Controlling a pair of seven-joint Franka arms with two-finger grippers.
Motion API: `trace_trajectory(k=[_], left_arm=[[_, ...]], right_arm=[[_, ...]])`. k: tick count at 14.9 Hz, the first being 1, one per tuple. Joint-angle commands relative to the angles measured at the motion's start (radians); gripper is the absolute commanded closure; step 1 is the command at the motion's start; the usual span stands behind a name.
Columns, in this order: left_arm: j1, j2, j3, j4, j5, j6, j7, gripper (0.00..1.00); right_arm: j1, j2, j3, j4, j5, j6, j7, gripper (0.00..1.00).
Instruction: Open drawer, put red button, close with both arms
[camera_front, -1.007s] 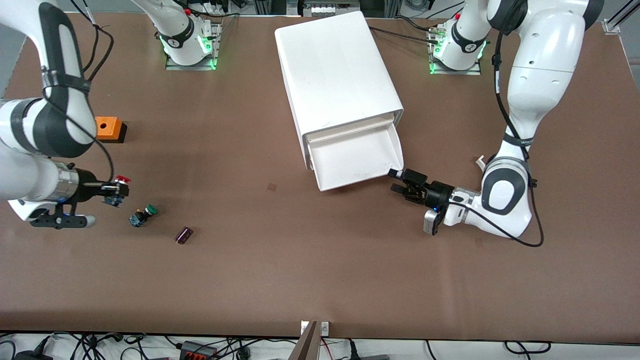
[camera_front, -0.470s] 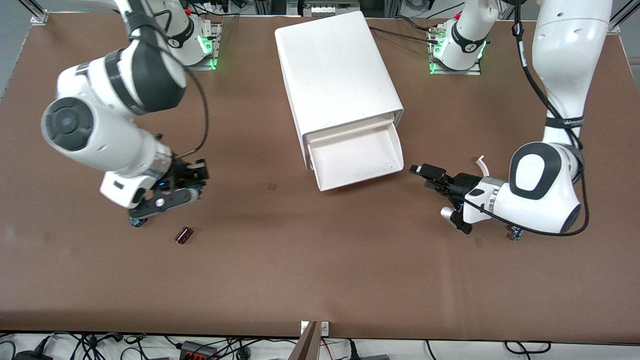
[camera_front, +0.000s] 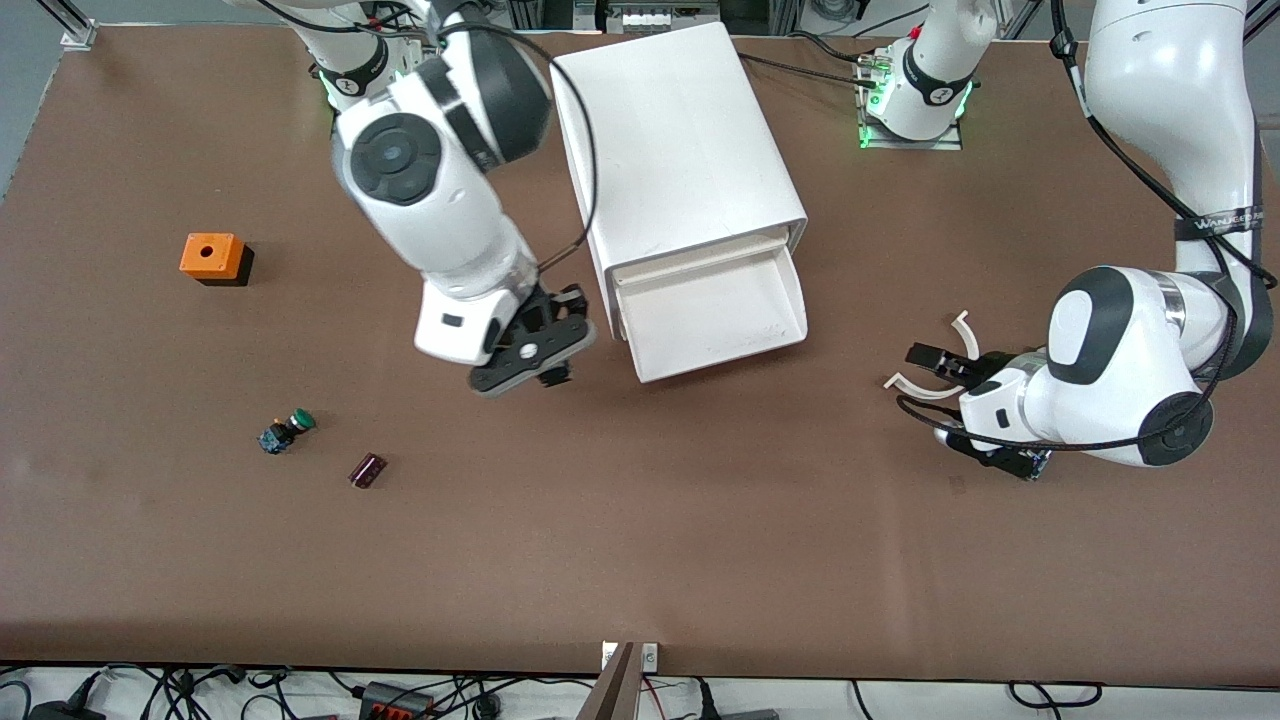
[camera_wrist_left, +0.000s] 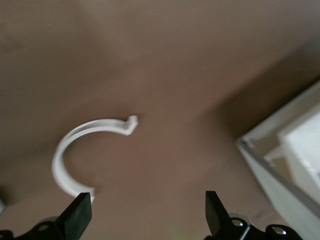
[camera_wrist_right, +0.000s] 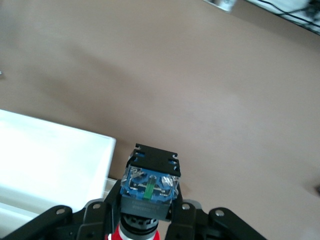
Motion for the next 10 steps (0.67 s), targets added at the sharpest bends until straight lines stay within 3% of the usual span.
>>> trace_trajectory(k=[1, 3, 10], left_arm=[[0.0, 0.003, 0.001, 0.028, 0.103, 0.003, -0.067, 0.0], [-0.014, 0.015, -0.003, 0.063, 0.185, 0.032, -0.081, 0.0], [0.006, 0.035, -0.003, 0.102, 0.184, 0.047, -0.217, 0.0]], right_arm=[[0.081, 0.118, -0.025, 0.154, 0.001, -0.005, 0.039, 1.0], [0.116, 0.158, -0.025, 0.197, 0.001, 0.009, 0.101, 1.0], [0.213, 0.261, -0.028, 0.202, -0.028, 0.15, 0.235, 1.0]])
